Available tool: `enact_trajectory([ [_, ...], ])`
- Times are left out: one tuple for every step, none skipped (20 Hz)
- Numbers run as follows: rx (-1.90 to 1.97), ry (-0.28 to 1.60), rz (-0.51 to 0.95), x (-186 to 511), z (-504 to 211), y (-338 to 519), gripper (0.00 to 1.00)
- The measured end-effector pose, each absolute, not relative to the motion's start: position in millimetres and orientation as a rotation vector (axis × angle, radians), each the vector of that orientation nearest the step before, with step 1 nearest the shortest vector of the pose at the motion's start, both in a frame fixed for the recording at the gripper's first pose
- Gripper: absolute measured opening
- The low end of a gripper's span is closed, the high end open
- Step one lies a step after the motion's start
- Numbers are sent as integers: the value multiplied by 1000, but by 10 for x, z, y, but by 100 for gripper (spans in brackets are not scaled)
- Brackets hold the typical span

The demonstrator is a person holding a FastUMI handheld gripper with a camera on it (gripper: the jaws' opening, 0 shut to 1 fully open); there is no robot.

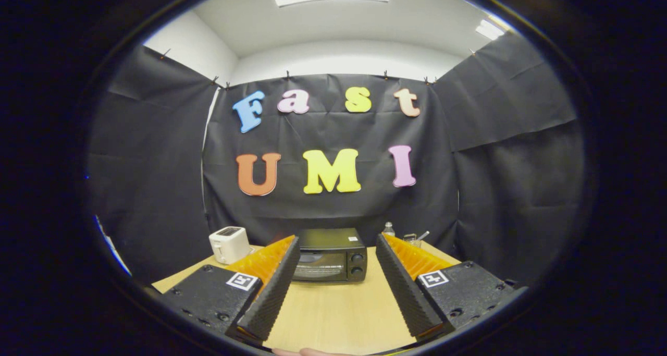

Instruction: Open the toaster oven, put the food inside, and close the toaster oven door.

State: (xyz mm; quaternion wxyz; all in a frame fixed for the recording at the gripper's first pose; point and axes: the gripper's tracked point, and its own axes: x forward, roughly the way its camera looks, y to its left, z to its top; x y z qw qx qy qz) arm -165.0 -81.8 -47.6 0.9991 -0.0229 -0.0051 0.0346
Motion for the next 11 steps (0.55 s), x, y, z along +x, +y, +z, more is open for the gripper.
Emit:
enact_trajectory([
  [-54,-5,74,-1705,-479,-833,97],
  [-62,-3,83,-1760,-472,-846,97],
  [-70,-3,89,-1801,-456,-872,97],
  [-76,-5,88,-1843,-437,-920,97],
  [-75,-16,83,-1886,-386,-970,97],
  [-71,-28,79,-1923,-327,-1006,97],
  [-63,-39,75,-1955,-293,-1027,97],
  [-60,-46,77,-1969,-268,-1029,97],
  [-57,-52,80,-1985,-245,-1022,97],
  [-57,-55,83,-2003,-237,-1012,97],
  [-58,-58,88,-2012,-231,-998,97],
])
